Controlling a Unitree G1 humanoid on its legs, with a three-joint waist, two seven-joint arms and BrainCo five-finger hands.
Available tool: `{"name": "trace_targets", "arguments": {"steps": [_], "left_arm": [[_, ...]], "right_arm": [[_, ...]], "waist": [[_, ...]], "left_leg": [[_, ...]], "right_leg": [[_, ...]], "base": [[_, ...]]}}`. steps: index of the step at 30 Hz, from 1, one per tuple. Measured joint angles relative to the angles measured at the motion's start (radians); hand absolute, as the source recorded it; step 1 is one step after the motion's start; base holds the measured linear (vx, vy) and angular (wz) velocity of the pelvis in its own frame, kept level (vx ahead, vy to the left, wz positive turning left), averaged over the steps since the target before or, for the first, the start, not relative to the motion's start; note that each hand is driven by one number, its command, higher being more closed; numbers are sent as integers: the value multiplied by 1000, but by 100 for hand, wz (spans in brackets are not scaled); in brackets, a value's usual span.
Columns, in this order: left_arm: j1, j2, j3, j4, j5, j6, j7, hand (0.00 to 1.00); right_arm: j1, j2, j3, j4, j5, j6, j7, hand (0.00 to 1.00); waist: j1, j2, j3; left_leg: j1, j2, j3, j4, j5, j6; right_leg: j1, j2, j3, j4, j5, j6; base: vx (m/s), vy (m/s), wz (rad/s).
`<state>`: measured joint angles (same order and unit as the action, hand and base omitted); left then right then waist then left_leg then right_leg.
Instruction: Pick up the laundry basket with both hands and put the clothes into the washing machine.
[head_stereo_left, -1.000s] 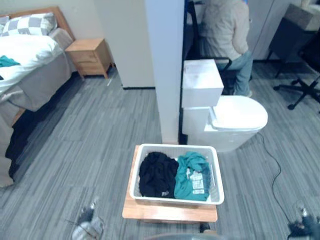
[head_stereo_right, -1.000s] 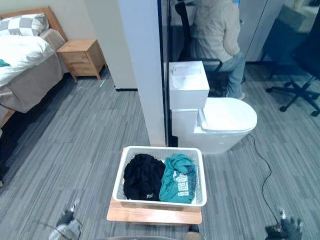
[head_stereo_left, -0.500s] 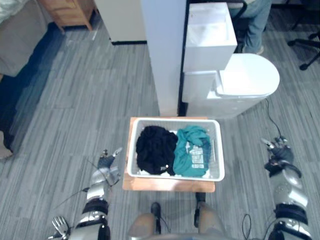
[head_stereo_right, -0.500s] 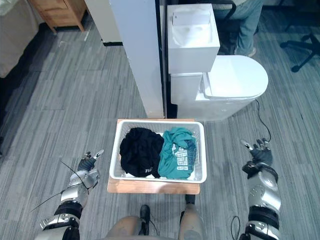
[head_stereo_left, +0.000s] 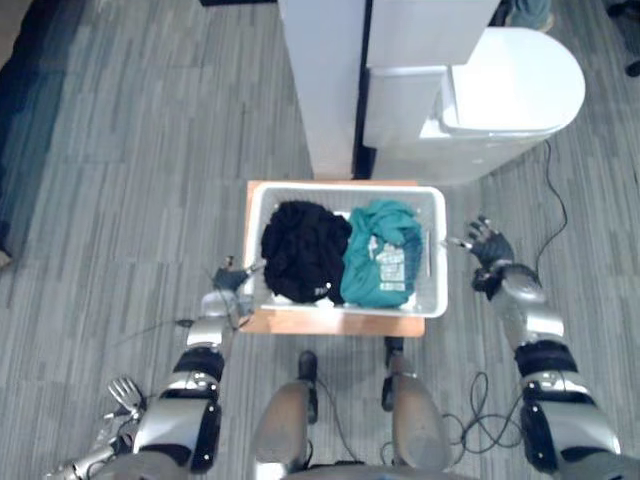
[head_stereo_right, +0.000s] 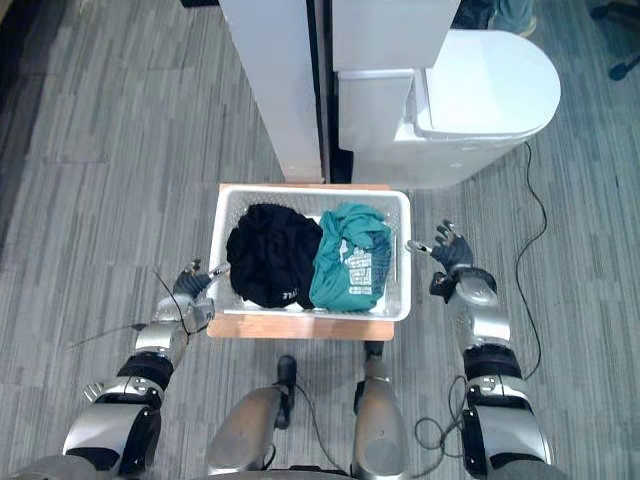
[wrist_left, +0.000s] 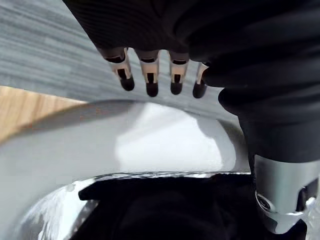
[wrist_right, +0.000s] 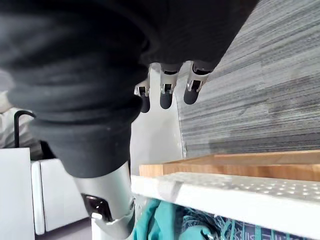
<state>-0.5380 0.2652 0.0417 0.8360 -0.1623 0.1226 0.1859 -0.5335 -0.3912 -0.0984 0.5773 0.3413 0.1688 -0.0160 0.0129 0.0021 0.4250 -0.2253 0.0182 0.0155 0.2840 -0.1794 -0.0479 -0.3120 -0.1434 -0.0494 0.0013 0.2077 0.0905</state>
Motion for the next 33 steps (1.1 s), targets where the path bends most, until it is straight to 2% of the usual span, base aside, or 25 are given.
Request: {"name": "trace_targets", "arguments": {"steps": [12,21,22,25,33], "left_arm": [[-124,56,-123,-2,21,-1,18,0],[-233,85,-201,43,87,1,40,0],[-250,89,-208,52,95,1,40,100],[-284,93,-211,74,96,0,44,100],[-350,92,-236,114,98,-2,60,100]], "right_arm": [[-187,1,177,162,-32,0,18,0],[-291,12,194,288,-40,-15,17,0],[-310,21,194,311,-39,-24,17,100],[-347,33,194,351,-38,-41,13,100],[-404,43,174,439,-13,-75,-55,100]], "waist": [[2,-4,30],[-1,-13,44],[-2,-14,45],[-2,-26,51],[-2,-41,59]], "left_leg": [[-87,-1,-16,52,-1,-1],[-148,0,-29,90,-1,-2],[-163,0,-29,102,-2,-2],[-175,0,-27,108,-1,-4],[-201,1,-29,120,1,-12]], "right_leg": [[-44,0,-7,-23,33,-3],[-76,1,-16,-26,43,-17],[-86,1,-14,-27,43,-17],[-97,2,-9,-27,41,-15],[-112,1,-10,-31,46,-8]], "base": [[-30,-7,3],[-42,-3,4],[-58,-2,0],[-72,-10,-1],[-31,-3,1]]}}
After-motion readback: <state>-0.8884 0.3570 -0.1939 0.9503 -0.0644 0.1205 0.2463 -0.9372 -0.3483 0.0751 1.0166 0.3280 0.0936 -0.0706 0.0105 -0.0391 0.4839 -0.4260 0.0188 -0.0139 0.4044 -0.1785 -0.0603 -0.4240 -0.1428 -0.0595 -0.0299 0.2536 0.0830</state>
